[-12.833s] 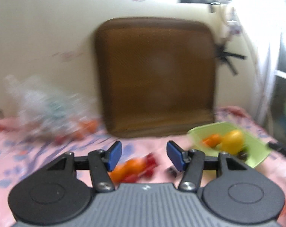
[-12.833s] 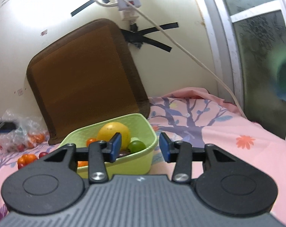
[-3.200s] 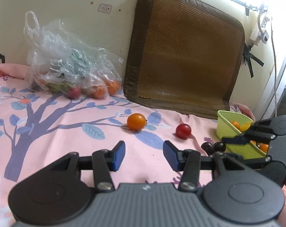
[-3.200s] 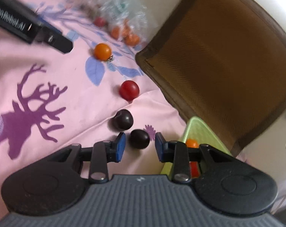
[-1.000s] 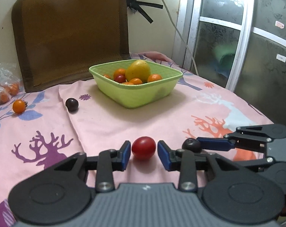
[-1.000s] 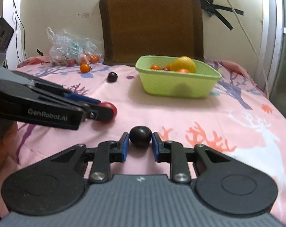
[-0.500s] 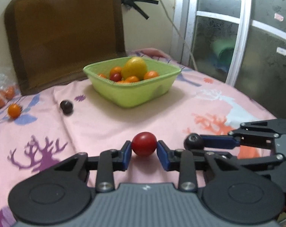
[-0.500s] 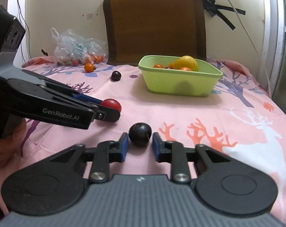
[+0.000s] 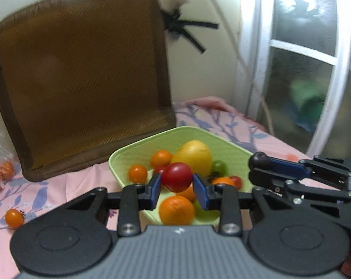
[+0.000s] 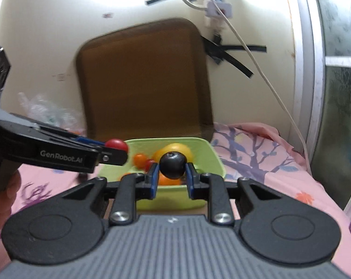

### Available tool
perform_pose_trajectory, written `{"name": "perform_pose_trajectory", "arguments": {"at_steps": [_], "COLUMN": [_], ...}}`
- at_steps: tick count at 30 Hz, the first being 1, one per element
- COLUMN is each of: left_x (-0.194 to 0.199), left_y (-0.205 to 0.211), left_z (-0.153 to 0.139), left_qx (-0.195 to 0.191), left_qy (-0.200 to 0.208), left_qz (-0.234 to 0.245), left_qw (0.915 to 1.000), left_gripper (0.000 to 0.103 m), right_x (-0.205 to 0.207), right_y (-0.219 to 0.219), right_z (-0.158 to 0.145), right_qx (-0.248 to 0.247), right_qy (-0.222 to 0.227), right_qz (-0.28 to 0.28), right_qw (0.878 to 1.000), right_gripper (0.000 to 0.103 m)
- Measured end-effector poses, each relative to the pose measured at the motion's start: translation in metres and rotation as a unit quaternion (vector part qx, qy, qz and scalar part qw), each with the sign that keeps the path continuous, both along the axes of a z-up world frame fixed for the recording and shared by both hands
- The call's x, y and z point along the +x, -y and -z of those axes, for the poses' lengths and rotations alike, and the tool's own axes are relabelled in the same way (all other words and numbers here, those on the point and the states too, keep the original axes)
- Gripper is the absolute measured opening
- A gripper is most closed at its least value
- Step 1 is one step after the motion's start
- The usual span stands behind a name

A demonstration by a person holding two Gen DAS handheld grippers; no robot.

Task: Organize fruits
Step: 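Carry plum and red cherry tomato into the basket while both grippers open, then withdraw both open grippers away from the basket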

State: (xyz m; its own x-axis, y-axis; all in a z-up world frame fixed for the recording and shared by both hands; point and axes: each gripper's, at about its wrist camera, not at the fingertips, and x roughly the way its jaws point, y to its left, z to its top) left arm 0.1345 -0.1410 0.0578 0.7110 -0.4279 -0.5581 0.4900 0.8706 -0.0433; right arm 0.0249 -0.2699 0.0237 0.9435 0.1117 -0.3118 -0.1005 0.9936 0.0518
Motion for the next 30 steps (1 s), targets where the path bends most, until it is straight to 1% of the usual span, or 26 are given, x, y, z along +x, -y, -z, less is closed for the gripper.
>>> {"name": "perform_pose_trajectory", "arguments": {"at_steps": [3,4,6,8,10,14,15,18,21,24,26,30], "left_x": [0.015,0.020,0.027,0.028,0.027,0.016,0.009,-0.011,-0.029,-0.042,-0.047,-0.050], "left_y": [0.002,0.003,0.002,0.002,0.003,-0.007,-0.014,-0.036,-0.064,-0.097,-0.119,-0.153], "left_z": [0.010,0.014,0.020,0.023,0.023,0.014,0.011,0.003,0.004,0.012,0.021,0.043], "left_qx": [0.008,0.010,0.011,0.013,0.013,-0.004,-0.012,-0.027,-0.029,-0.018,-0.006,0.056], "left_qy": [-0.012,-0.015,-0.018,-0.016,-0.012,-0.004,0.001,0.010,0.012,0.011,-0.001,-0.030], "left_qz": [-0.010,-0.014,-0.023,-0.024,-0.024,-0.028,-0.030,-0.040,-0.062,-0.098,-0.125,-0.187], "left_qw": [0.9998,0.9997,0.9995,0.9995,0.9995,0.9996,0.9995,0.9988,0.9976,0.9950,0.9921,0.9803], "left_gripper": [0.032,0.038,0.048,0.048,0.048,0.048,0.048,0.048,0.049,0.049,0.049,0.049], "right_x": [0.019,0.024,0.029,0.031,0.028,0.022,0.024,0.012,-0.003,-0.015,-0.021,-0.024], "right_y": [0.004,0.006,0.009,0.009,0.009,0.011,0.013,0.012,-0.001,-0.019,-0.031,-0.060], "right_z": [0.009,0.012,0.017,0.018,0.021,0.022,0.020,0.017,0.012,0.008,0.010,0.020], "right_qx": [-0.002,-0.001,0.006,0.005,-0.001,0.005,0.010,0.023,0.020,0.015,0.017,0.015], "right_qy": [-0.013,-0.017,-0.019,-0.014,-0.002,0.007,0.011,0.025,0.043,0.047,0.034,-0.013], "right_qz": [0.010,0.012,0.015,0.015,0.015,0.013,0.014,0.006,-0.018,-0.059,-0.084,-0.132], "right_qw": [1.000,1.000,1.000,1.000,1.000,1.000,1.000,0.999,0.999,0.997,0.996,0.991], "right_gripper": [0.028,0.028,0.028,0.029,0.044,0.044,0.044,0.044,0.044,0.044,0.044,0.044]}}
